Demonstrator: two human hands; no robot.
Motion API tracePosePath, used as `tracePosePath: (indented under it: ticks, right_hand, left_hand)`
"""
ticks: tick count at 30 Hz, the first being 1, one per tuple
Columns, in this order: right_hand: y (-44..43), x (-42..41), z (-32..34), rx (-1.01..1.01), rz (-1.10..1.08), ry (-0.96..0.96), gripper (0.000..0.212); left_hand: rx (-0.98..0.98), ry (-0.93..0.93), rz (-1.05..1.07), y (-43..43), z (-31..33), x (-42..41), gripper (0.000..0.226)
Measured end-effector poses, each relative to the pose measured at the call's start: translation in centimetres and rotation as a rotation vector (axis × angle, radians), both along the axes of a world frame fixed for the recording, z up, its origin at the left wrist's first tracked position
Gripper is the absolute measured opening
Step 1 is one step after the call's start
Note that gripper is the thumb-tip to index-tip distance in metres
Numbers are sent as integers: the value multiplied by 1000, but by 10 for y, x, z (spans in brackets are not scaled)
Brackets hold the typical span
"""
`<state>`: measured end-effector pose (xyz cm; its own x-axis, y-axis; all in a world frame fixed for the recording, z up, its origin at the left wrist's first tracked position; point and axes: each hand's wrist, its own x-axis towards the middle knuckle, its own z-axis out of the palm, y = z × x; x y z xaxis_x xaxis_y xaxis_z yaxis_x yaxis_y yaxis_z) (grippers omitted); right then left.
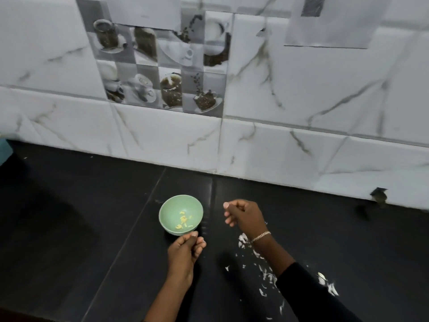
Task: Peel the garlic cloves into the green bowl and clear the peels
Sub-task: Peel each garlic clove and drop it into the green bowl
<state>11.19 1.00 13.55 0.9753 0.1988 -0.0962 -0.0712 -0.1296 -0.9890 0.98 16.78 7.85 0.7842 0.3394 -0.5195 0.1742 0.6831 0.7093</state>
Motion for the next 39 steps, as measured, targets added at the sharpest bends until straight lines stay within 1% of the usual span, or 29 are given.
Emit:
tracePosePath:
  ticks: [3,7,11,15,19,22,27,31,35,39]
  right_hand:
    - [-56,-36,-12,9,-89,69,14]
    - [-129,-83,-49,-154,-207,102,14]
    - [-191,-117,-80,-250,-350,159,14]
    - [-238,-131,-91,-343,-507,164,7]
    - [-269,-131,-104,-468,-639,179,9]
    - [-278,-121,-105,-573,-583,152,7]
    - [-280,-100,-111,-776,-395,218,16]
    - [-278,-86,-110,-866,-333,234,21]
    - [-278,-80,-108,-927,-269,279,17]
    - [-280,-76,-106,-1015,-192,277,12]
  left_hand:
    - [25,1,-90,-27,1,6,8]
    - [56,19,-259,-76,0,8,9]
    - [103,15,-406,-128,-3,3,9]
    - [159,-2,-509,-169,-5,-5,11]
    - [193,14,-591,-199,-8,-13,9]
    - [211,21,-611,-212,-12,-17,9]
    - [234,23,-610,-222,-13,-22,9]
    - [255,24,-585,-221,-16,-21,8]
    - [269,30,-570,-221,-19,-20,9]
    - [271,27,-566,-222,-21,-17,9]
